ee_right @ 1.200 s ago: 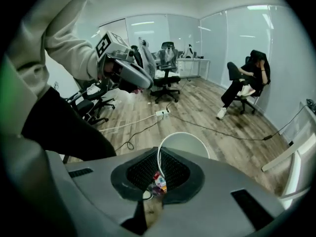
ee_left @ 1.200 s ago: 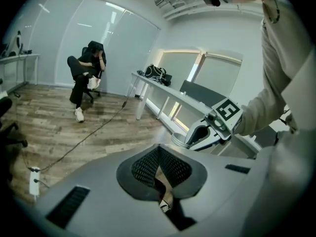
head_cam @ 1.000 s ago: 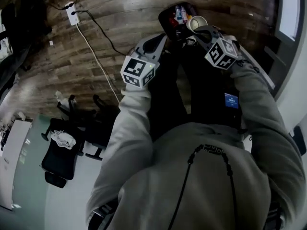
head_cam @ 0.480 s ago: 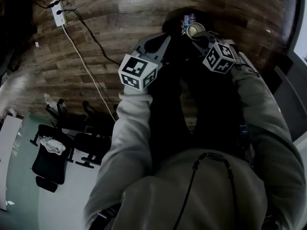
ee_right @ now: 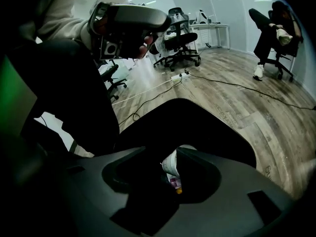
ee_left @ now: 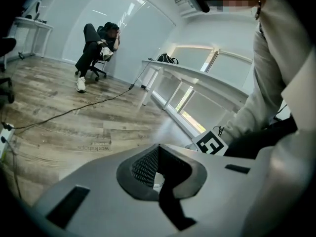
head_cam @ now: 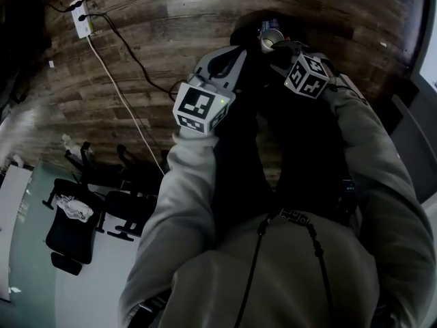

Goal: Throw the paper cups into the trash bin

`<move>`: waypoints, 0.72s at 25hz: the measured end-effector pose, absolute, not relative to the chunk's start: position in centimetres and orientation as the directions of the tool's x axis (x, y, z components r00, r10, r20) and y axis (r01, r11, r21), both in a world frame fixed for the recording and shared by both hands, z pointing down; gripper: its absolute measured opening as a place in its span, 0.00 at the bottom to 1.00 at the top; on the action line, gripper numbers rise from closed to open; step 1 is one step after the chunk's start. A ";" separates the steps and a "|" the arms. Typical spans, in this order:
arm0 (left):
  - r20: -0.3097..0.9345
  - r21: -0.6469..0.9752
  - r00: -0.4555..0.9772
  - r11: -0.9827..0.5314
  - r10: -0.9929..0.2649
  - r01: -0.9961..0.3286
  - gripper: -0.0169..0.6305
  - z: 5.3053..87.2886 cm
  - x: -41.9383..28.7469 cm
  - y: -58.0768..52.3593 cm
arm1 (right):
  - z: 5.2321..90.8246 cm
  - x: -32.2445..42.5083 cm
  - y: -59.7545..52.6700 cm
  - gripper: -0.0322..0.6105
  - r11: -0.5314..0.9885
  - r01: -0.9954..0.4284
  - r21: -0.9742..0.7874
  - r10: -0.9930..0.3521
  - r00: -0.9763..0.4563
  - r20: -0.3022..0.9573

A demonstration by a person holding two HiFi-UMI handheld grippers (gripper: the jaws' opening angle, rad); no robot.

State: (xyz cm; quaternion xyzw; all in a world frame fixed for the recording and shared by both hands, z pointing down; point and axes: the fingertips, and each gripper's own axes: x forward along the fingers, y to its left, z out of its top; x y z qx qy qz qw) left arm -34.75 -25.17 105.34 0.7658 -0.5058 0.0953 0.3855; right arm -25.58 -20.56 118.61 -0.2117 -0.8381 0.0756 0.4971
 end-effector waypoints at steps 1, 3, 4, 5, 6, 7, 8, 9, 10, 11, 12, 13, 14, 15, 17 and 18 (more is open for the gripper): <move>0.544 0.480 0.462 -0.192 -0.700 -0.856 0.02 105.4 -34.7 -25.1 | 118.5 -25.4 -20.7 0.32 0.903 0.265 -0.339 0.425 -0.420 0.802; 0.558 0.455 0.459 -0.207 -0.691 -0.866 0.02 105.6 -34.4 -25.0 | 118.3 -25.0 -21.1 0.32 0.910 0.244 -0.335 0.411 -0.425 0.807; 0.564 0.449 0.463 -0.216 -0.684 -0.867 0.02 105.7 -34.2 -24.9 | 118.1 -24.9 -21.2 0.32 0.912 0.239 -0.332 0.406 -0.426 0.809; 0.567 0.449 0.466 -0.220 -0.679 -0.866 0.02 105.7 -34.0 -24.8 | 117.8 -24.9 -21.3 0.32 0.914 0.236 -0.330 0.402 -0.427 0.810; 0.568 0.456 0.468 -0.215 -0.677 -0.864 0.02 105.6 -34.0 -24.6 | 117.5 -24.9 -21.4 0.32 0.916 0.231 -0.328 0.398 -0.429 0.811; 0.562 0.470 0.467 -0.201 -0.683 -0.860 0.02 105.4 -34.0 -24.4 | 117.1 -24.9 -21.4 0.32 0.919 0.220 -0.328 0.393 -0.430 0.812; 0.544 0.488 0.459 -0.180 -0.703 -0.854 0.02 105.0 -34.3 -24.4 | 116.7 -24.8 -21.6 0.32 0.922 0.206 -0.328 0.387 -0.431 0.815; 0.517 0.507 0.443 -0.155 -0.733 -0.848 0.02 104.4 -34.8 -24.6 | 116.2 -24.7 -22.0 0.32 0.926 0.190 -0.327 0.377 -0.431 0.820; 0.495 0.522 0.424 -0.130 -0.758 -0.843 0.02 103.7 -35.2 -24.6 | 115.5 -24.6 -22.6 0.32 0.931 0.175 -0.320 0.365 -0.430 0.826; 0.492 0.530 0.411 -0.111 -0.768 -0.841 0.02 102.9 -35.4 -24.4 | 114.4 -24.4 -23.0 0.32 0.936 0.164 -0.312 0.352 -0.431 0.831; 0.504 0.529 0.410 -0.104 -0.760 -0.842 0.02 101.9 -35.4 -23.7 | 112.9 -24.3 -23.2 0.32 0.940 0.155 -0.305 0.342 -0.433 0.834; 0.523 0.525 0.420 -0.108 -0.741 -0.844 0.02 100.6 -35.1 -22.9 | 111.0 -24.2 -23.1 0.32 0.941 0.150 -0.303 0.338 -0.434 0.835; 0.541 0.522 0.433 -0.115 -0.721 -0.845 0.02 99.0 -34.7 -22.1 | 109.0 -23.9 -23.2 0.32 0.942 0.149 -0.301 0.335 -0.432 0.837; 0.553 0.522 0.442 -0.119 -0.707 -0.844 0.02 97.1 -34.5 -21.6 | 107.0 -23.6 -23.5 0.32 0.944 0.149 -0.294 0.330 -0.428 0.841; 0.564 0.528 0.444 -0.109 -0.696 -0.842 0.02 93.1 -34.6 -21.0 | 102.6 -23.3 -25.4 0.31 0.955 0.124 -0.269 0.296 -0.435 0.850; 0.567 0.531 0.441 -0.100 -0.696 -0.841 0.02 90.9 -34.9 -20.7 | 100.2 -23.3 -26.5 0.31 0.961 0.093 -0.261 0.274 -0.450 0.850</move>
